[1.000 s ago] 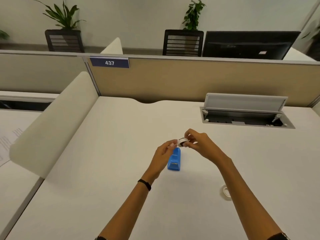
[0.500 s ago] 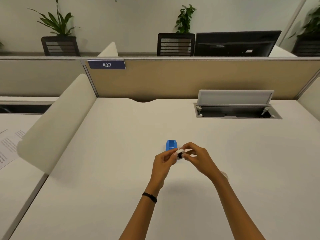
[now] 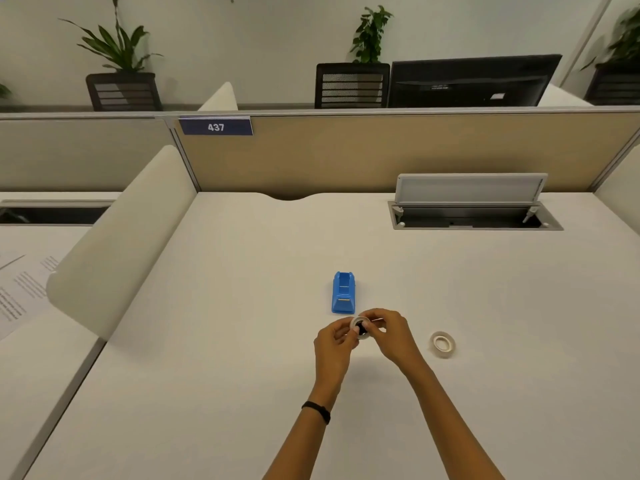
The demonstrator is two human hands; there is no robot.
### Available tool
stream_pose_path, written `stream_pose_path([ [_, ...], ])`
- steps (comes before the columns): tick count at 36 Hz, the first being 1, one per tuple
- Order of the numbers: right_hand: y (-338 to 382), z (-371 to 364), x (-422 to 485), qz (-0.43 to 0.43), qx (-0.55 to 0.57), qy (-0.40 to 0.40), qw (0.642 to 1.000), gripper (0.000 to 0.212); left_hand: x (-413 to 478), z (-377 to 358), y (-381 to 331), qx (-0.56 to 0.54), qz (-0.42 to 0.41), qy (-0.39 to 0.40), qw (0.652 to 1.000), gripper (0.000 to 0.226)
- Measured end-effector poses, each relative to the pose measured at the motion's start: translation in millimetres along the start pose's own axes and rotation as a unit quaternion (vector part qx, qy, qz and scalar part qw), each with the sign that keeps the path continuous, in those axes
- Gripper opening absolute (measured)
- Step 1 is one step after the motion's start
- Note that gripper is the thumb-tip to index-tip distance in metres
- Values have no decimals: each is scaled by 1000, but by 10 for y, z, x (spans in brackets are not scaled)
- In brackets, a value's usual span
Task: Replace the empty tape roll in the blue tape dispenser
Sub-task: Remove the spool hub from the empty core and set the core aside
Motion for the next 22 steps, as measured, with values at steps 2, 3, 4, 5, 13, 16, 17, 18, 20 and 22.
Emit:
stream_pose_path([
  [2, -3, 4, -11, -10, -2, 0, 1000, 17, -7, -16, 11, 8, -4, -10, 1000, 22],
  [3, 0, 7, -19, -10, 0, -2, 1000, 16, -7, -22, 14, 12, -7, -14, 1000, 23],
  [4, 6, 11, -25, -7, 3, -7, 1000, 16, -3, -29, 14, 15, -11, -15, 1000, 23],
  [5, 11, 15, -34, -4, 8, -14, 1000, 15, 2, -35, 13, 16, -16, -16, 1000, 23],
  [13, 36, 67, -31, 12, 53, -49, 997, 16, 78, -63, -28, 3, -33, -18, 999, 23],
  [16, 38, 105, 3, 16, 74, -23, 997, 14, 109, -50, -32, -13, -29, -18, 999, 21],
  [17, 35, 115, 8, 17, 82, -9, 996, 12, 120, -41, -32, -19, -25, -21, 999, 21],
  [18, 33, 120, 9, 19, 92, 6, 996, 10, 133, -32, -32, -24, -20, -24, 999, 22],
  [20, 27, 123, 1, 22, 108, 37, 993, 16, 162, -16, -30, -33, -8, -26, 999, 25],
  [22, 21, 118, 2, 20, 105, 54, 993, 26, 186, -5, -30, -38, 2, -25, 999, 25],
])
Point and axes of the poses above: each hand's wrist, its own x-axis towards the middle knuckle, its own z-axis out of the back of the hand, y = z × x, the point moved 1 cm from there along x, towards the middle knuckle, and after that the axes turned 5 degrees about -z, right-handed, at the moved point
